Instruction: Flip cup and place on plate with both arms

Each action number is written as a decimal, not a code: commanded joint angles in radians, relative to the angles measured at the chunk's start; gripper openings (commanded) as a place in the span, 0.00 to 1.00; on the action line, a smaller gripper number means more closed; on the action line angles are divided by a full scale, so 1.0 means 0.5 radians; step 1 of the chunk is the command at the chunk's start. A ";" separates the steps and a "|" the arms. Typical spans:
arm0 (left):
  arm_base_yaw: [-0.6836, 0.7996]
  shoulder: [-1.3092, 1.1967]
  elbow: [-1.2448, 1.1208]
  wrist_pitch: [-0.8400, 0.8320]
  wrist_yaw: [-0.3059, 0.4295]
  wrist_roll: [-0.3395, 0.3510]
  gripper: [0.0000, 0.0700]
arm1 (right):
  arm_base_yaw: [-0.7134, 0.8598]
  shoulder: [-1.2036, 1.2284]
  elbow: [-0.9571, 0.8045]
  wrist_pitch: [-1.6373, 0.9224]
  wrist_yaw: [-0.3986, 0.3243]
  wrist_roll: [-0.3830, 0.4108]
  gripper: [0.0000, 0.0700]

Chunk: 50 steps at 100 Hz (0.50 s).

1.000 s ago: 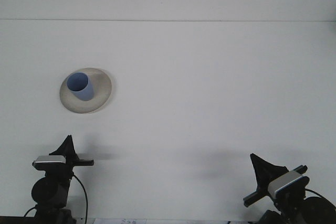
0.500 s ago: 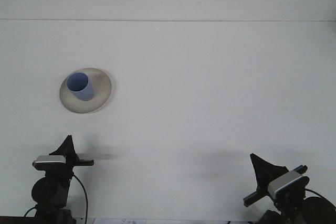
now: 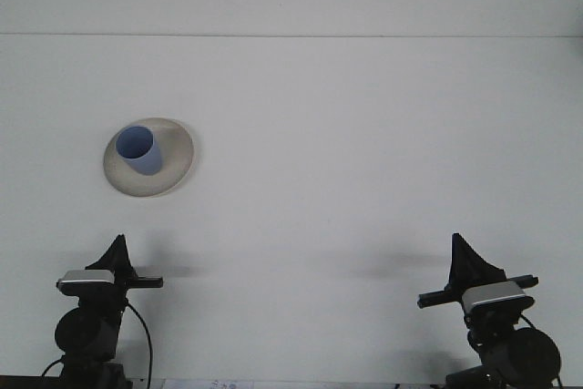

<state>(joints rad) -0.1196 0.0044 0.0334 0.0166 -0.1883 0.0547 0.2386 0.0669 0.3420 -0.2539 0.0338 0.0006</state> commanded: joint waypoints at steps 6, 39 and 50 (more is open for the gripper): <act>0.003 -0.003 -0.039 0.024 -0.008 0.017 0.02 | -0.204 -0.073 -0.338 0.289 -0.121 0.157 0.01; 0.003 -0.002 -0.039 0.024 -0.008 0.017 0.02 | -0.339 -0.131 -0.659 0.385 -0.052 0.293 0.01; 0.003 -0.002 -0.039 0.028 -0.008 0.017 0.02 | -0.338 -0.131 -0.659 0.378 -0.072 0.230 0.01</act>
<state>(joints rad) -0.1196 0.0044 0.0334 0.0170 -0.1883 0.0547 0.0708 0.0059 0.0147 -0.0692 0.0025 0.1341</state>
